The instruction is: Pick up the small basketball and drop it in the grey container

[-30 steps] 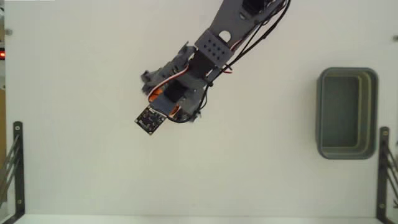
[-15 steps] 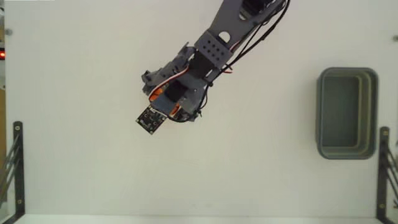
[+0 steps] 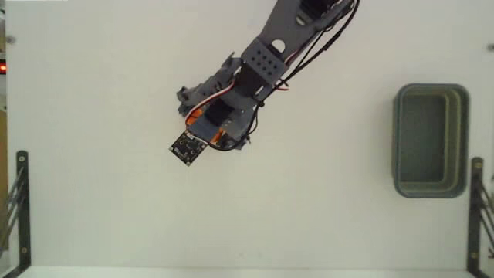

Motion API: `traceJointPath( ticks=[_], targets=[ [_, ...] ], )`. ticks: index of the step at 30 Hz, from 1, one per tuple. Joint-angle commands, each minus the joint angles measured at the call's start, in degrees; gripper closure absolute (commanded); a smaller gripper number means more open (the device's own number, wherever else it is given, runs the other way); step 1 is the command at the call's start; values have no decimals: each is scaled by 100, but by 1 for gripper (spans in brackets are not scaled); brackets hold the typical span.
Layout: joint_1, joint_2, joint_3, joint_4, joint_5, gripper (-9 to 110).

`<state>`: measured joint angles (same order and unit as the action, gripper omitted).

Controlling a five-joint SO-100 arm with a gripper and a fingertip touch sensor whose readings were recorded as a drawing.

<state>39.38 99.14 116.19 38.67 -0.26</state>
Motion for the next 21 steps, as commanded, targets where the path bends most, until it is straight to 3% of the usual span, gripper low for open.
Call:
traceJointPath(
  ticks=[1,21],
  targets=[
    [-4,87,48,-93,26,-9],
    [-4,47,144,-230,26,-9]
  ],
)
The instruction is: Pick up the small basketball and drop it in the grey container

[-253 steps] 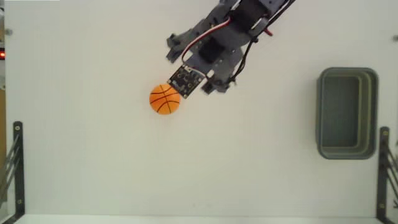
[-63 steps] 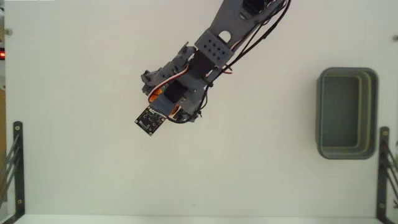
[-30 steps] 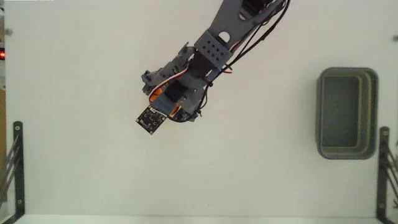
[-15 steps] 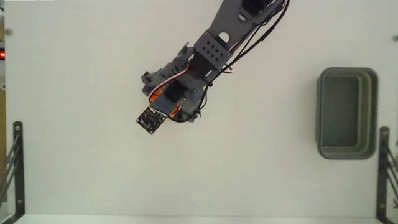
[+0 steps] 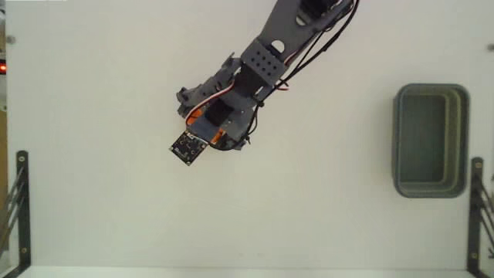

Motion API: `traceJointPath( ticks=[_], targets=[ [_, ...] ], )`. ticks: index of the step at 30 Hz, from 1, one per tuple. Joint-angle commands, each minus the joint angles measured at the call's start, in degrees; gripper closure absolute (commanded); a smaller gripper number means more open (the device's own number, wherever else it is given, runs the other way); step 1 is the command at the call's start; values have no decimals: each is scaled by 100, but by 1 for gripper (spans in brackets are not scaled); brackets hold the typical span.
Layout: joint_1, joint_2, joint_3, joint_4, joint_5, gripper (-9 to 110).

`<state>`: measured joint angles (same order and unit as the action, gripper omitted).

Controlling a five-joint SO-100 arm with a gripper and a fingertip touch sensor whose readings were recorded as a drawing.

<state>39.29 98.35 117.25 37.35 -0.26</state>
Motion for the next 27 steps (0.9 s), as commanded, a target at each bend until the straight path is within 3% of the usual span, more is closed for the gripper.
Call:
traceJointPath(
  ticks=[1,27],
  targets=[
    [5,126,39,-98,26,-9],
    [5,126,39,-98,26,-3]
  ],
)
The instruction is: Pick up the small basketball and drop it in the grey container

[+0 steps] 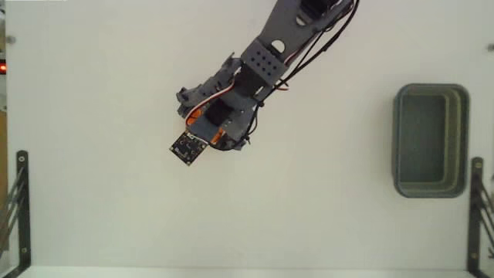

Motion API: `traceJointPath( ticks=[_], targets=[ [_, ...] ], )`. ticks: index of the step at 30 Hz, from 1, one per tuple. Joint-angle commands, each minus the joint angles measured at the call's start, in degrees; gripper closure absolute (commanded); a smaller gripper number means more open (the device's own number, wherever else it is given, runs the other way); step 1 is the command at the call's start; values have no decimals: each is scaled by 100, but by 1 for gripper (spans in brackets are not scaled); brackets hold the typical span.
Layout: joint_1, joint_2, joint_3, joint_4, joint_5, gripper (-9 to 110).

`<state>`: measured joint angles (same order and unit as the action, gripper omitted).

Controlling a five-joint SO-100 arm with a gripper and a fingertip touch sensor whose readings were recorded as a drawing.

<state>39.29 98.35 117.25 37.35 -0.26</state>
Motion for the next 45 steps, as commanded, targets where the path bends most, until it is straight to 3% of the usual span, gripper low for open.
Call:
traceJointPath(
  ticks=[1,45],
  targets=[
    [5,126,39,-98,26,-3],
    [5,126,39,-98,26,8]
  ],
)
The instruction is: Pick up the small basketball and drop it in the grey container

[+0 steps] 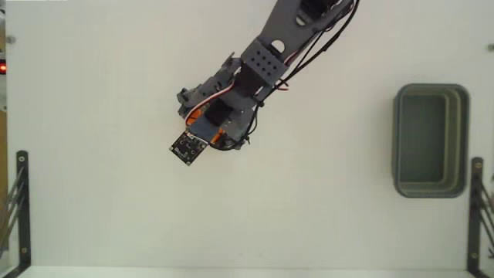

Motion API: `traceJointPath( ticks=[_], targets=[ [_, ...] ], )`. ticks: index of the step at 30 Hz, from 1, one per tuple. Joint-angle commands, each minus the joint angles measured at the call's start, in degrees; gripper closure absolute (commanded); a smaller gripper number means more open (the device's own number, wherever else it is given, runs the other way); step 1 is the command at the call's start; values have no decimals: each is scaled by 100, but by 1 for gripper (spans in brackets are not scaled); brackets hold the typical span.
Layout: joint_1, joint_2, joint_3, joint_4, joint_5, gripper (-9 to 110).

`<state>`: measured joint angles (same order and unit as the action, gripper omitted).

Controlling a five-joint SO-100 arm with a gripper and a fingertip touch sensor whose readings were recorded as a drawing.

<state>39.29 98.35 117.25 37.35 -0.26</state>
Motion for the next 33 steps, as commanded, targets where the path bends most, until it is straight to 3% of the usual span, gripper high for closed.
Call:
traceJointPath(
  ticks=[1,33],
  targets=[
    [5,126,39,-98,26,8],
    [5,126,39,-98,26,16]
  ],
)
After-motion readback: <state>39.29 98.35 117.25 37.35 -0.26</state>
